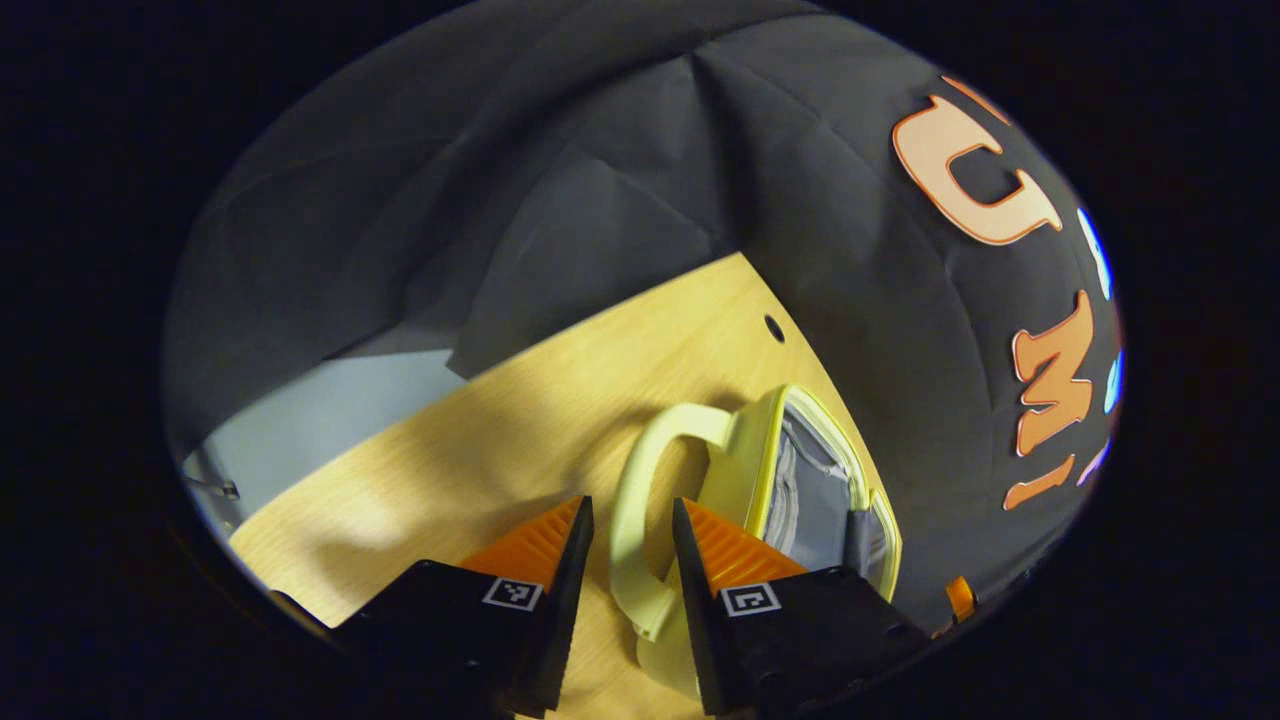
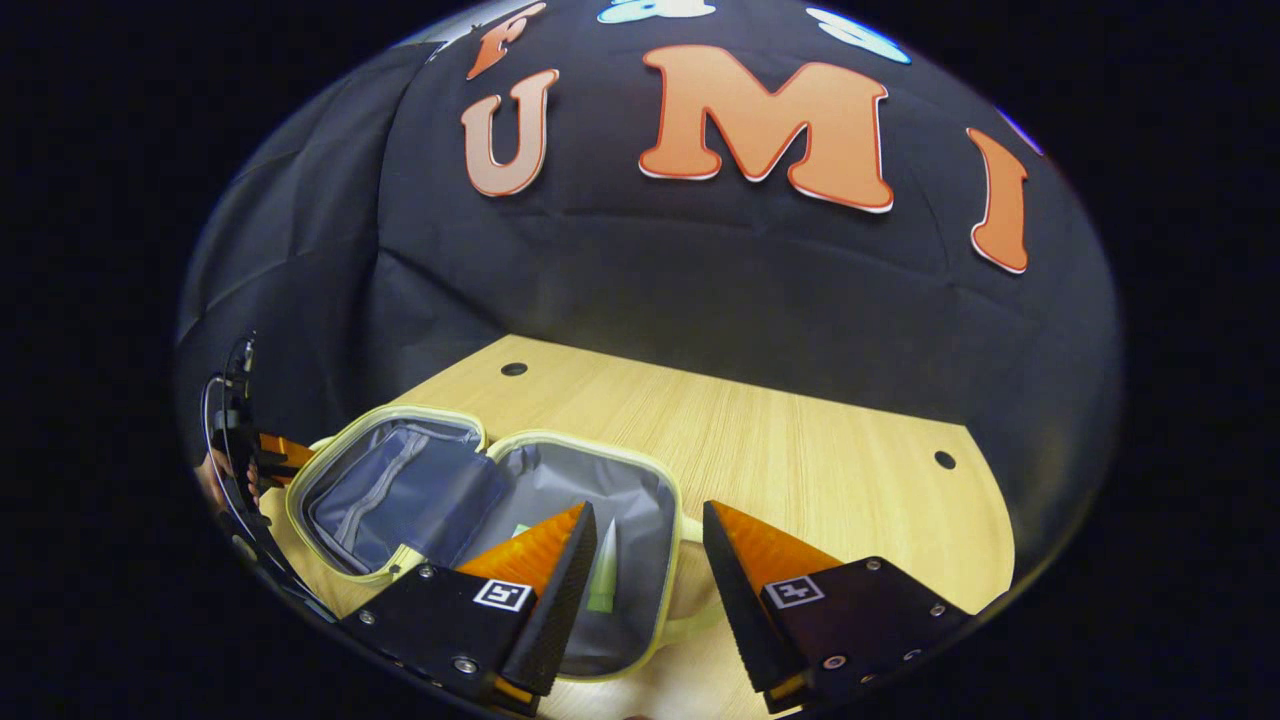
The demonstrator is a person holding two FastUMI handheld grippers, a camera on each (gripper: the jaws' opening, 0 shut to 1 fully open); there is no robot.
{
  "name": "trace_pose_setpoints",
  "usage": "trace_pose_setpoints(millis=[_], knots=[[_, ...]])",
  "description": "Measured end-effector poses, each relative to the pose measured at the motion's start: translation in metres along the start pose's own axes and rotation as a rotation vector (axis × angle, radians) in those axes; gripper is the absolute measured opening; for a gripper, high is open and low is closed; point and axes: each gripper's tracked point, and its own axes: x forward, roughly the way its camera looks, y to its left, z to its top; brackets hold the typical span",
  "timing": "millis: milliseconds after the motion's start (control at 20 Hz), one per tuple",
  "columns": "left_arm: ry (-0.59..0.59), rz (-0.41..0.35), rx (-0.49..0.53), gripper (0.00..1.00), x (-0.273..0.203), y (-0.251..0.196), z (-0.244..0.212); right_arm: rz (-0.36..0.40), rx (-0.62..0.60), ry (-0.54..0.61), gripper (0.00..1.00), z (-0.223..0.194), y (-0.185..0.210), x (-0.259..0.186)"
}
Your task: First open the suitcase, pack the skin care products into it, and then close the suitcase.
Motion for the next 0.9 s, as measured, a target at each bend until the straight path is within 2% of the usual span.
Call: trace_pose_setpoints(millis=[50, 150, 200, 250, 350, 600, 900], knots=[[0.010, -0.016, 0.000, 0.19, 0.009, -0.002, -0.001, -0.006, -0.002, -0.012, 0.70, 0.004, -0.001, -0.003], [-0.013, -0.041, 0.038, 0.16, 0.005, -0.008, 0.008, -0.022, -0.010, -0.036, 0.70, 0.011, -0.007, -0.011], [-0.027, -0.041, 0.054, 0.15, -0.012, -0.014, 0.009, -0.034, -0.018, -0.048, 0.70, 0.013, -0.012, -0.015], [-0.026, -0.039, 0.092, 0.06, -0.016, -0.018, 0.006, -0.040, -0.028, -0.056, 0.70, 0.015, -0.015, -0.018], [-0.044, -0.021, 0.189, 0.06, -0.019, -0.025, 0.013, -0.057, -0.042, -0.070, 0.70, 0.016, -0.021, -0.021], [-0.160, -0.008, 0.456, 0.05, -0.062, -0.083, 0.040, -0.091, -0.065, -0.127, 0.71, 0.032, -0.031, -0.030], [-0.294, -0.143, 0.611, 0.05, -0.121, -0.193, 0.056, -0.098, -0.098, -0.169, 0.73, 0.040, -0.036, -0.037]])
